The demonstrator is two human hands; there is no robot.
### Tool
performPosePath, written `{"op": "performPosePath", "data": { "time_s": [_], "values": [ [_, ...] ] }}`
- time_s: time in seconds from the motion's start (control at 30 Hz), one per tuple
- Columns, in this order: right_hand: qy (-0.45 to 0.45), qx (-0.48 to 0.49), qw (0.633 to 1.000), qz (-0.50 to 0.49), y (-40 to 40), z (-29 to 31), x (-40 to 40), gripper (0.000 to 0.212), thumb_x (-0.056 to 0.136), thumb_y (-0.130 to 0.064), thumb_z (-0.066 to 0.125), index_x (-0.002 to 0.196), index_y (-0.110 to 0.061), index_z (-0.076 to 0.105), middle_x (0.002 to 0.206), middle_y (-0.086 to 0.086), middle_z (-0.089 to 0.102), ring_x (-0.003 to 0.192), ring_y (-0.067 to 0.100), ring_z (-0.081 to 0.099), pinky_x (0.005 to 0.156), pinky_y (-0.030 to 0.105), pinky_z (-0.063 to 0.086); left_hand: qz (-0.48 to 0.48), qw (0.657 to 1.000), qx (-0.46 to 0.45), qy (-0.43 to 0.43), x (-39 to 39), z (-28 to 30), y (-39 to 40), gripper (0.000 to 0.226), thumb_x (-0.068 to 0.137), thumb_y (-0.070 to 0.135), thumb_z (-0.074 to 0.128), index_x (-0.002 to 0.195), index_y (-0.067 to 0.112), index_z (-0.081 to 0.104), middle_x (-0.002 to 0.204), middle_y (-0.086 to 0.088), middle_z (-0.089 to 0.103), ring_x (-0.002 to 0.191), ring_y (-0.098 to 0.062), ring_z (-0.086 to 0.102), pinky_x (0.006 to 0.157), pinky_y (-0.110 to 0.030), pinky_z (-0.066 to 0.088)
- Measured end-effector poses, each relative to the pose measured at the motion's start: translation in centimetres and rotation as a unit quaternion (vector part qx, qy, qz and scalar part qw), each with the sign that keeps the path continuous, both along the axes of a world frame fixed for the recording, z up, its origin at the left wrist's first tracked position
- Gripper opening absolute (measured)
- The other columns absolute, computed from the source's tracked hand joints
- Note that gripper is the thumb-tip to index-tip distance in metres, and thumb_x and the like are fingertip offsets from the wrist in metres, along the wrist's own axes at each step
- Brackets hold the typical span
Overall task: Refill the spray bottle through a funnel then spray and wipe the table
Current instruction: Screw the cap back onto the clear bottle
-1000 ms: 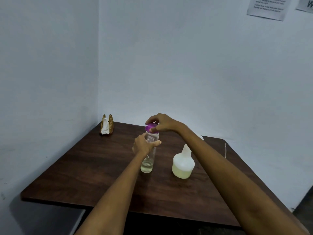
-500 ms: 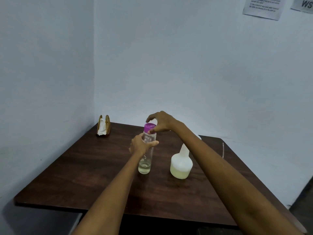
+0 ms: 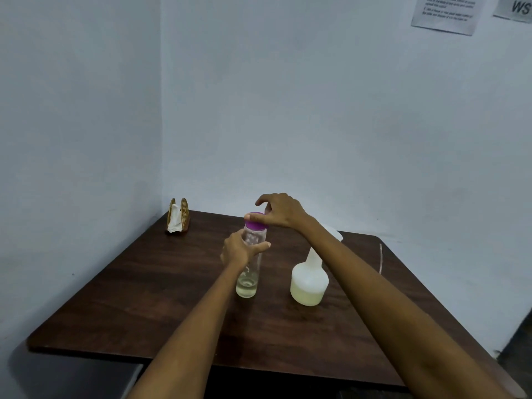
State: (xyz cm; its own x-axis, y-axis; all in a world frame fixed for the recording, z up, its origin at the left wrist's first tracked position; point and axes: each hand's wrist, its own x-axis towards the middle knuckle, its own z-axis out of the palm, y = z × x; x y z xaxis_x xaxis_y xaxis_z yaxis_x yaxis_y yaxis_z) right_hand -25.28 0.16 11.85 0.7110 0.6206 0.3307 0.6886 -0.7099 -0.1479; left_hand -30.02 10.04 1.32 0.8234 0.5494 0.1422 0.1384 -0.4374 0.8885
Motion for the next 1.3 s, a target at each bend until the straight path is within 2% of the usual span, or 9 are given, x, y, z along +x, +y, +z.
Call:
{"op": "performPosePath", "data": {
  "time_s": [0.13, 0.3, 0.43, 0.5, 0.67, 0.83, 0.97, 1.13, 1.3],
  "values": [
    [-0.005, -0.030, 1.000, -0.003, 0.2, 0.1, 0.2, 0.053, 0.083, -0.054, 0.060, 0.118, -0.014, 0.060, 0.113, 0.005, 0.066, 0.106, 0.022, 0.060, 0.078, 0.029, 0.043, -0.003, 1.000, -0.003, -0.003, 0.0, -0.1, 0.0, 0.053, 0.067, 0.047, 0.079, 0.110, 0.019, 0.066, 0.106, -0.003, 0.071, 0.102, -0.020, 0.065, 0.086, -0.036, 0.048],
    [-0.030, 0.028, 0.999, -0.017, 0.5, 0.0, -0.1, 0.056, 0.085, -0.059, 0.054, 0.118, -0.014, 0.060, 0.114, 0.004, 0.066, 0.105, 0.022, 0.060, 0.080, 0.029, 0.043, -0.005, 1.000, -0.006, -0.011, 0.0, -0.1, 0.0, 0.054, 0.068, 0.045, 0.080, 0.113, 0.018, 0.065, 0.106, -0.003, 0.071, 0.100, -0.020, 0.066, 0.084, -0.032, 0.046],
    [0.053, -0.029, 0.997, 0.047, 0.7, 0.9, -0.5, 0.041, 0.085, -0.031, 0.066, 0.121, -0.012, 0.062, 0.115, 0.009, 0.066, 0.104, 0.023, 0.061, 0.079, 0.026, 0.046, -0.008, 1.000, -0.008, -0.006, 0.0, -0.2, 0.1, 0.056, 0.066, 0.047, 0.080, 0.112, 0.018, 0.067, 0.107, -0.002, 0.071, 0.101, -0.020, 0.065, 0.083, -0.033, 0.047],
    [0.072, -0.032, 0.996, 0.052, 1.1, 0.9, -0.5, 0.035, 0.083, -0.024, 0.067, 0.115, -0.008, 0.067, 0.113, 0.012, 0.067, 0.099, 0.023, 0.062, 0.068, 0.018, 0.044, -0.010, 1.000, -0.006, -0.004, 0.0, -0.1, 0.1, 0.056, 0.066, 0.048, 0.080, 0.111, 0.019, 0.067, 0.106, -0.001, 0.071, 0.100, -0.020, 0.066, 0.083, -0.034, 0.049],
    [0.047, -0.048, 0.997, 0.032, 2.1, 0.7, -0.6, 0.037, 0.083, -0.027, 0.068, 0.114, -0.006, 0.065, 0.117, 0.012, 0.064, 0.106, 0.025, 0.060, 0.061, 0.017, 0.038, -0.015, 1.000, -0.001, -0.016, -0.1, -0.2, 0.2, 0.052, 0.065, 0.048, 0.080, 0.107, 0.019, 0.068, 0.101, 0.000, 0.072, 0.096, -0.019, 0.067, 0.079, -0.032, 0.049],
    [0.052, -0.085, 0.995, 0.009, 2.5, 0.9, -0.5, 0.043, 0.085, -0.033, 0.066, 0.118, -0.005, 0.063, 0.120, 0.013, 0.063, 0.108, 0.025, 0.060, 0.068, 0.022, 0.040, -0.020, 0.999, 0.012, -0.024, -0.2, -0.4, 0.2, 0.054, 0.065, 0.049, 0.080, 0.107, 0.017, 0.068, 0.100, -0.001, 0.073, 0.094, -0.019, 0.068, 0.080, -0.032, 0.051],
    [0.088, -0.078, 0.993, -0.001, 2.1, 0.9, -0.4, 0.047, 0.085, -0.039, 0.066, 0.115, -0.004, 0.064, 0.104, 0.013, 0.067, 0.070, 0.017, 0.056, 0.049, 0.016, 0.038, -0.008, 1.000, 0.003, -0.021, -0.3, -0.2, 0.0, 0.050, 0.067, 0.045, 0.080, 0.106, 0.017, 0.068, 0.101, -0.001, 0.072, 0.097, -0.020, 0.067, 0.079, -0.032, 0.049],
    [0.096, -0.036, 0.994, -0.019, 1.6, -0.5, 0.1, 0.048, 0.083, -0.045, 0.064, 0.108, -0.004, 0.067, 0.108, 0.011, 0.068, 0.088, 0.021, 0.057, 0.072, 0.028, 0.041, 0.015, 1.000, 0.004, -0.016, -0.4, -0.1, -0.5, 0.045, 0.069, 0.045, 0.079, 0.103, 0.017, 0.067, 0.103, -0.002, 0.071, 0.099, -0.020, 0.065, 0.074, -0.028, 0.043],
    [0.070, -0.039, 0.995, -0.056, 2.1, -0.8, 0.0, 0.043, 0.081, -0.047, 0.064, 0.083, -0.005, 0.063, 0.075, 0.005, 0.059, 0.073, 0.017, 0.051, 0.053, 0.022, 0.033, 0.035, 0.999, 0.015, -0.029, -0.6, -0.2, -0.8, 0.046, 0.070, 0.045, 0.078, 0.103, 0.016, 0.067, 0.101, -0.002, 0.071, 0.098, -0.020, 0.065, 0.075, -0.029, 0.043]
  ]
}}
